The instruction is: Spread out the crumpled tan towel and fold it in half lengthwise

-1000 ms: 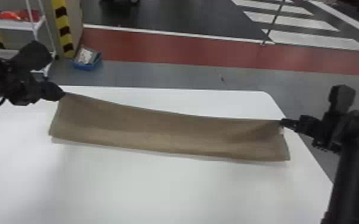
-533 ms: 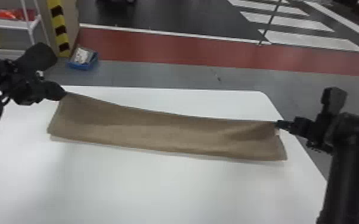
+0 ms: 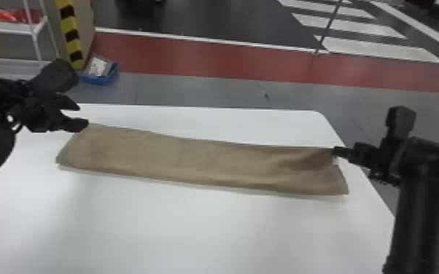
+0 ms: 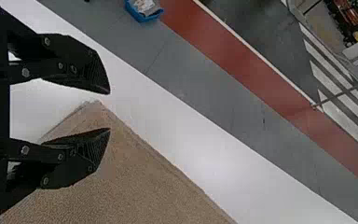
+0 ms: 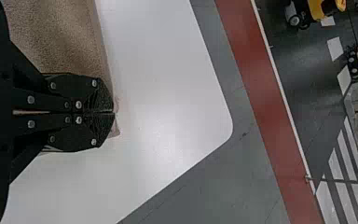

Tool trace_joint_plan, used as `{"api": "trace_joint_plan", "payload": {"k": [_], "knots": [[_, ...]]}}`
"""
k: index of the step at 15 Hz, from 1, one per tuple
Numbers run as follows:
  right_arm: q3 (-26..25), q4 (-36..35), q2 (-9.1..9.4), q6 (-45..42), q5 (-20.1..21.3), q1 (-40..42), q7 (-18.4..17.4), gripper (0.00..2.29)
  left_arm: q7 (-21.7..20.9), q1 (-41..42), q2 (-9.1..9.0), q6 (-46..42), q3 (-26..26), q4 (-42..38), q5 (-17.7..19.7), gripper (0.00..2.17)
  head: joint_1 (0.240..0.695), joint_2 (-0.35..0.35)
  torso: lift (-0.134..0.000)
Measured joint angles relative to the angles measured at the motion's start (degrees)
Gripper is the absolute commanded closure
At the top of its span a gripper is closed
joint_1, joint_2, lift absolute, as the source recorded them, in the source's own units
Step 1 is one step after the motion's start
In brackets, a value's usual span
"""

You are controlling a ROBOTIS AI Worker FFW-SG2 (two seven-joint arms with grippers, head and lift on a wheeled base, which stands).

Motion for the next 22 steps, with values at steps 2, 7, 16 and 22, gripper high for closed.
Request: {"api": "trace_joint_plan", "payload": {"k": [2,7,16,22], "knots": [[0.15,0.01,-0.18,0.0,0.04,0.16,-0.01,0.86,0.79,0.55,0.0,-0.03,-0.05,0.01,0.0,0.49,0.694,-0.246,-0.123],[0.78,0.38,-0.53,-1.1,0.22,0.62,-1.63,0.03,0.46,2.74,0.17,0.3,1.19,-2.18,0.09,0.49,0.695,-0.251,-0.123],[0.37,-2.64,-0.78,1.12,-1.23,3.32,-2.14,0.07,-2.08,7.87,0.07,2.87,2.81,-8.59,0.91,0.49,0.695,-0.272,-0.123],[0.24,-6.36,-0.86,3.5,-2.74,5.76,-2.04,0.08,-5.78,6.46,0.81,13.74,4.91,-8.11,3.69,0.49,0.695,-0.249,-0.123]]}}
